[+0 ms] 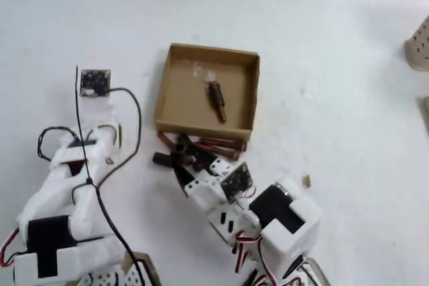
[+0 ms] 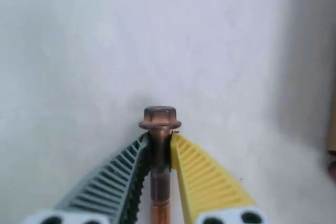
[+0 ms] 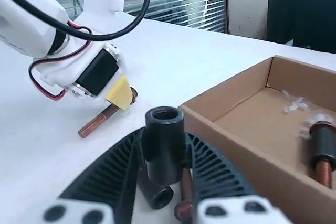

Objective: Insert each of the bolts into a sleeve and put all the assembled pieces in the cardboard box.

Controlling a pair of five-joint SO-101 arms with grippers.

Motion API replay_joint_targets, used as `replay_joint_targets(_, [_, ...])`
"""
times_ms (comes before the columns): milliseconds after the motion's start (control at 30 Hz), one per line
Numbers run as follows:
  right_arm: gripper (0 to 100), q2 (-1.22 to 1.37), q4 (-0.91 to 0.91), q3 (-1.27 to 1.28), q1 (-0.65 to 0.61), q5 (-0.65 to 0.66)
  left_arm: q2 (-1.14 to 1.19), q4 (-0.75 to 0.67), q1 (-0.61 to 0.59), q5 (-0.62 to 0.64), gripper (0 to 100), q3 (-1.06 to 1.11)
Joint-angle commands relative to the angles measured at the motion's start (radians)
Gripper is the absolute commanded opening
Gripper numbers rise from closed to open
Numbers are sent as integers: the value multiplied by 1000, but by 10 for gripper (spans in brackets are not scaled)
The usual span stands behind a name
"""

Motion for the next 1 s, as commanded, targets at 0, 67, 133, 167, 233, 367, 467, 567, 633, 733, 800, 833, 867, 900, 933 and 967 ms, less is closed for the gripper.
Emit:
replay_joint_targets(0, [17,-7,-24,11,8,-14,-56,-57,2,8,20,-5])
replay_joint_targets(67, [17,-5,-21,9,7,-14,-56,-60,13,8,20,2])
replay_joint_targets(133, [17,-1,-21,8,5,-14,-58,-94,16,8,20,15])
replay_joint_targets(167, [17,-1,-21,8,5,-14,-59,-123,18,8,20,31])
replay_joint_targets(233, [17,1,-19,8,5,-14,-84,-210,25,8,20,77])
replay_joint_targets(367, [17,1,-19,8,5,-14,-196,-519,30,8,20,249])
replay_joint_targets(467, [17,1,-19,8,5,-14,-248,-749,68,8,20,381])
replay_joint_targets(567, [17,1,-19,8,5,-14,-251,-858,124,8,20,436])
replay_joint_targets(633, [17,1,-18,8,5,-14,-252,-864,143,8,20,437])
replay_joint_targets(733, [17,2,-18,8,5,-14,-257,-893,163,8,20,423])
replay_joint_targets(800, [17,2,-18,8,5,-14,-259,-954,174,8,20,420])
replay_joint_targets(833, [17,2,-18,8,5,-14,-259,-996,180,8,20,420])
replay_joint_targets(867, [17,2,-18,8,5,-14,-259,-1042,183,8,20,420])
replay_joint_targets(900, [17,2,-18,8,5,-14,-259,-1082,189,9,20,422])
replay_joint_targets(933, [17,2,-18,8,5,-12,-259,-1119,194,9,20,430])
replay_joint_targets(967, [17,2,-18,8,5,-12,-259,-1155,205,15,20,442])
